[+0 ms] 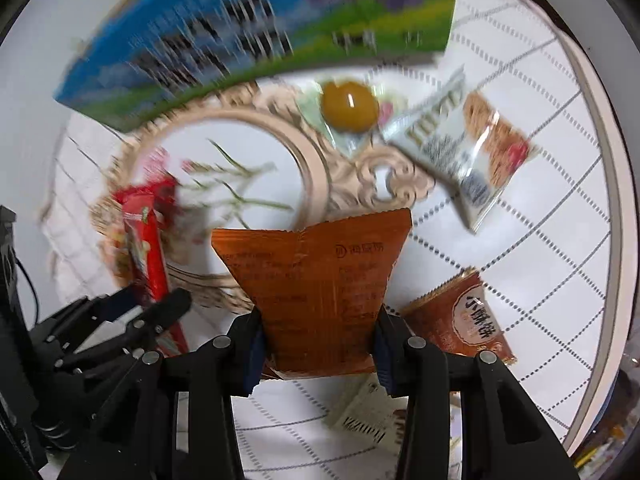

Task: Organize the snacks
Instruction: 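Carry both packets into the cardboard box and open both tools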

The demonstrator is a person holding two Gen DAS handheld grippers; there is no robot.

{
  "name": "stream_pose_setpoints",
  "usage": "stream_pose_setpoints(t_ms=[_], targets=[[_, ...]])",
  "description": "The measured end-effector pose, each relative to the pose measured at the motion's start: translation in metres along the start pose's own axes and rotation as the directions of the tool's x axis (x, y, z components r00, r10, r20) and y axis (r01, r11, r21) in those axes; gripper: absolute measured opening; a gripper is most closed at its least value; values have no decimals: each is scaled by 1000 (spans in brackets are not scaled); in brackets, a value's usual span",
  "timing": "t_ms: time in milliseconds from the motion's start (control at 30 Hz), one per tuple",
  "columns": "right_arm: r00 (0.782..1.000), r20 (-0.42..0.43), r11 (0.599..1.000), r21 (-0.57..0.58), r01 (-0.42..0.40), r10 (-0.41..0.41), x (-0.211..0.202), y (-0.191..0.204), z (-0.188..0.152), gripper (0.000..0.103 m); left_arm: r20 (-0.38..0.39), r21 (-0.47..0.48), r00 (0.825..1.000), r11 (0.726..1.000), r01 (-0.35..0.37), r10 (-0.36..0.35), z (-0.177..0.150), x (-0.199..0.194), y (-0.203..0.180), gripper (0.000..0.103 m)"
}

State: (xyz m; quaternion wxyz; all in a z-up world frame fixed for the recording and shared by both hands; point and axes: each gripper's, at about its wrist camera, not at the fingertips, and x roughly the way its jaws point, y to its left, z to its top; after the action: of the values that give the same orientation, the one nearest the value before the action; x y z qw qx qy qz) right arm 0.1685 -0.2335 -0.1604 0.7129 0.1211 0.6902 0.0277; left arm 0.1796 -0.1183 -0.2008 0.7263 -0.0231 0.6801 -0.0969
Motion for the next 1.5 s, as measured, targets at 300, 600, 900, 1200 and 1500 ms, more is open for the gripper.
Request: stream_pose_setpoints(t_ms=[300,600,900,1200,1500], targets=[[983,155,995,2,-99,97,-114,4,56,47,119,-32,982,988,153,-148,96,-92,3,43],[970,240,998,-47,42,-30,-148,27,176,47,152,-38,969,978,203,-195,234,-75,-9,43],[987,96,990,-43,134,-130,-74,13,238,47,-43,-121,975,970,212,-218,298,-8,-12,43],[992,-33,992,-35,121,-122,-28,-2,254,51,-142,-151,964,967,204,-225,304,26,-13,51],[987,-61,989,-32,145,-147,-19,-5,256,83,-156,-107,974,983,151,-167,304,16,-8,86]])
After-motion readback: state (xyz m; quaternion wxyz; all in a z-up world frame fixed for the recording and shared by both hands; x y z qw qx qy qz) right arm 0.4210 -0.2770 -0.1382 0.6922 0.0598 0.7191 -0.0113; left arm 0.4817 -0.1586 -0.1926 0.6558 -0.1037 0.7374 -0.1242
